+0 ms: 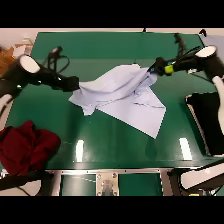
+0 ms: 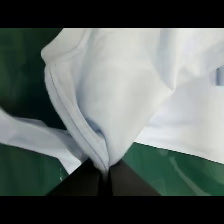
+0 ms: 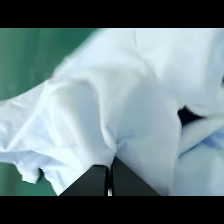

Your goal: Fold the shirts.

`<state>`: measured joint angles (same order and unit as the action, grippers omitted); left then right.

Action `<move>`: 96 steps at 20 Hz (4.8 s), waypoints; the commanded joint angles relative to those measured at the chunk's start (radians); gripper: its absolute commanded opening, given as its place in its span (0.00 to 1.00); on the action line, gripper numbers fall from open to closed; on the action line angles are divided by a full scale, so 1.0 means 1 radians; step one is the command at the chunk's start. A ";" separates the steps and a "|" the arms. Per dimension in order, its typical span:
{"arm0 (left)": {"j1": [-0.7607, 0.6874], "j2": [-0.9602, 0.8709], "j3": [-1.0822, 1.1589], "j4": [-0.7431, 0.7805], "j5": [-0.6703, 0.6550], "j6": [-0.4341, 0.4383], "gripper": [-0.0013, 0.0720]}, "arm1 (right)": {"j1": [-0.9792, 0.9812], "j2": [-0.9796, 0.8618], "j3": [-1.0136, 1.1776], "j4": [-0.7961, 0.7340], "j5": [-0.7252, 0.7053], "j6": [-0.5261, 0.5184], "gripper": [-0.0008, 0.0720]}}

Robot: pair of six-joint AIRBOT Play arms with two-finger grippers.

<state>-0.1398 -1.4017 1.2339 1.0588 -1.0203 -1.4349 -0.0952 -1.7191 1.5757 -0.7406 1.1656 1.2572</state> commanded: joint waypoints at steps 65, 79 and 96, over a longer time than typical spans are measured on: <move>0.221 -0.098 -0.478 -0.695 0.085 0.496 0.90 | -0.448 0.261 -0.640 -0.397 -0.082 0.156 0.03; 0.235 -0.094 -0.396 -0.692 -0.176 0.549 0.05 | -0.447 0.262 -0.639 -0.367 -0.034 0.152 0.03; 0.235 -0.097 -0.365 -0.452 -0.090 0.486 0.05 | -0.447 0.262 -0.639 -0.361 -0.004 0.143 0.03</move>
<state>0.0948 -1.4994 0.8684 0.6502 -1.1389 -0.9554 -0.5430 -1.4582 0.9352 -1.1076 1.1519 1.4048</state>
